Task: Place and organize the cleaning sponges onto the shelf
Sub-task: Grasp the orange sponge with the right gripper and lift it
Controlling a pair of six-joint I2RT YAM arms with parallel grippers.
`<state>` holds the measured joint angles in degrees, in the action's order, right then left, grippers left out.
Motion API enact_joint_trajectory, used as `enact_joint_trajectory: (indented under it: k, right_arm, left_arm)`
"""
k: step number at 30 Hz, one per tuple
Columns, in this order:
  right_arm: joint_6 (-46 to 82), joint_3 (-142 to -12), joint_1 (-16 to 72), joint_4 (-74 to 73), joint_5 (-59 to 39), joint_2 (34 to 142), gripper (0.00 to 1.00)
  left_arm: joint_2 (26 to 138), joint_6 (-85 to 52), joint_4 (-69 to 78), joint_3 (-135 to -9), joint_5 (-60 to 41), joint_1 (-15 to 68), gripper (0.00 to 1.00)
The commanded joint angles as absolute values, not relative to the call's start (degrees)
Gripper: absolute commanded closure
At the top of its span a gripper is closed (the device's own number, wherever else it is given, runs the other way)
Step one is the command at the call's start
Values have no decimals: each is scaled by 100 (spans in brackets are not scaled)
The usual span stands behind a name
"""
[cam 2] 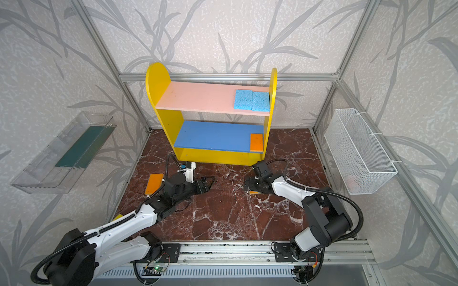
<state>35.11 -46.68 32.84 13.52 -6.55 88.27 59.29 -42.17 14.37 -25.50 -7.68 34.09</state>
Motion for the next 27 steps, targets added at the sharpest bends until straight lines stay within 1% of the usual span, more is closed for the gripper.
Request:
enact_joint_trajectory:
  k: [1, 2, 3, 5, 6, 7, 8, 9, 10, 12, 13, 15, 19, 21, 27]
  right_arm:
    - [3683, -4921, 3819, 1615, -1144, 8887, 1]
    - [3465, -5000, 3909, 1694, -1106, 8787, 1]
    - [3392, -5029, 3974, 1742, -1101, 8625, 1]
    - [3330, -4896, 3964, 1637, -1186, 8201, 1]
    - [3297, -4812, 3966, 1618, -1142, 7968, 1]
    - [3351, -4727, 3969, 1626, -1006, 7773, 3]
    - [3404, -4614, 3956, 1602, -862, 7634, 11]
    - [3432, -4496, 3887, 1617, -862, 7512, 23]
    - [3449, -4373, 3796, 1609, -992, 7451, 40]
    - [3478, -4161, 3590, 1625, -1277, 7409, 72]
    - [3476, -4059, 3459, 1626, -1452, 7409, 83]
    - [3456, -3858, 3241, 1566, -1695, 7418, 93]
    - [3454, -3458, 2866, 1310, -1898, 7314, 96]
    - [3439, -3336, 2677, 1248, -1953, 7316, 100]
    - [3327, -3038, 2427, 923, -2170, 7721, 100]
  left_arm:
    - [5766, -4169, 1231, -2441, -494, 3423, 16]
    - [5789, -4145, 1226, -2430, -481, 3421, 16]
    - [5845, -4080, 1198, -2441, -501, 3423, 19]
    - [6036, -3966, 1134, -2540, -547, 3423, 27]
    - [6186, -3923, 1166, -2602, -594, 3424, 35]
    - [6373, -3908, 1240, -2662, -648, 3423, 44]
    - [6547, -3911, 1314, -2722, -711, 3421, 53]
    - [6777, -3935, 1407, -2806, -821, 3428, 62]
    - [7020, -3980, 1525, -2882, -921, 3423, 70]
    - [7505, -4089, 1778, -3039, -1084, 3425, 82]
    - [7734, -4133, 1892, -3132, -1167, 3435, 87]
    - [8155, -4174, 2054, -3342, -1289, 3445, 90]
    - [8833, -4153, 2109, -3826, -1398, 3535, 94]
    - [9105, -4116, 2095, -4044, -1392, 3610, 95]
    - [9934, -4100, 2016, -4684, -1363, 3848, 100]
